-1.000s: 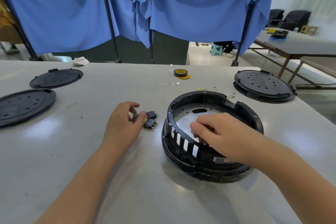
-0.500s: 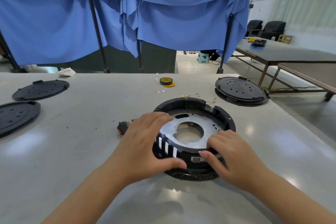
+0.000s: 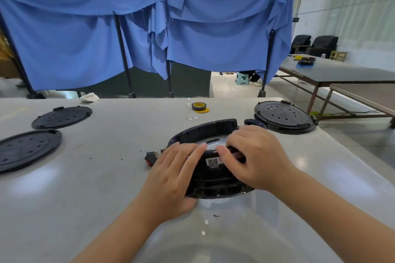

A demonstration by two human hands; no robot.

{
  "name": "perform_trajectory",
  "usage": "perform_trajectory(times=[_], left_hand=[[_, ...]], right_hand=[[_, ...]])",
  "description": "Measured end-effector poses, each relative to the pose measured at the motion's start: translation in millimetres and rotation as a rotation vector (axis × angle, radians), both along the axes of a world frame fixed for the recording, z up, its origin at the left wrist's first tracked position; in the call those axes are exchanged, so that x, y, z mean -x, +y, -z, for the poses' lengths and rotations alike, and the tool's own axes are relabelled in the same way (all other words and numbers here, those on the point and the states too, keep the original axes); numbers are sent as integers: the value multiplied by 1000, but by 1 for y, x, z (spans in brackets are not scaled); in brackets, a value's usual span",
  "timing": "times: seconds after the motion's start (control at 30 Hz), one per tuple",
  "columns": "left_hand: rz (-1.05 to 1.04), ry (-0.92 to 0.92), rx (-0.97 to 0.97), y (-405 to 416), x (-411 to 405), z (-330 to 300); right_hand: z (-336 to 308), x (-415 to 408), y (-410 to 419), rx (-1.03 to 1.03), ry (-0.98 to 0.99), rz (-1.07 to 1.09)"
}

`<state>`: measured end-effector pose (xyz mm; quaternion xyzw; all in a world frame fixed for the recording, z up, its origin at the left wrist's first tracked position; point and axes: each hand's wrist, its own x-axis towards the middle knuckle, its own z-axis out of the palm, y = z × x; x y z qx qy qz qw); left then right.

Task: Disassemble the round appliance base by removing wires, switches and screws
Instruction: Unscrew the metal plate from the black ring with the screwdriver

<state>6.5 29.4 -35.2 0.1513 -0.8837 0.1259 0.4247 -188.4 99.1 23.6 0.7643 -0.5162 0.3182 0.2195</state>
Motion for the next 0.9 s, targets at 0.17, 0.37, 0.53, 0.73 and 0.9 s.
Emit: perform_trajectory(times=[0.17, 0.37, 0.53, 0.73, 0.9], left_hand=[[-27, 85, 74, -1, -5, -32], [-19, 51, 41, 1, -5, -62], [-22, 234, -123, -8, -13, -63], [-18, 516, -329, -12, -19, -49], [-18, 699, -609, -11, -20, -42]], right_hand=[[-23, 3, 0, -95, -206, 65], [-46, 10, 1, -214, -425, 24], [-42, 18, 8, -159, -579, -25], [-3, 23, 10, -37, -552, 58], [25, 30, -2, 60, -527, 200]])
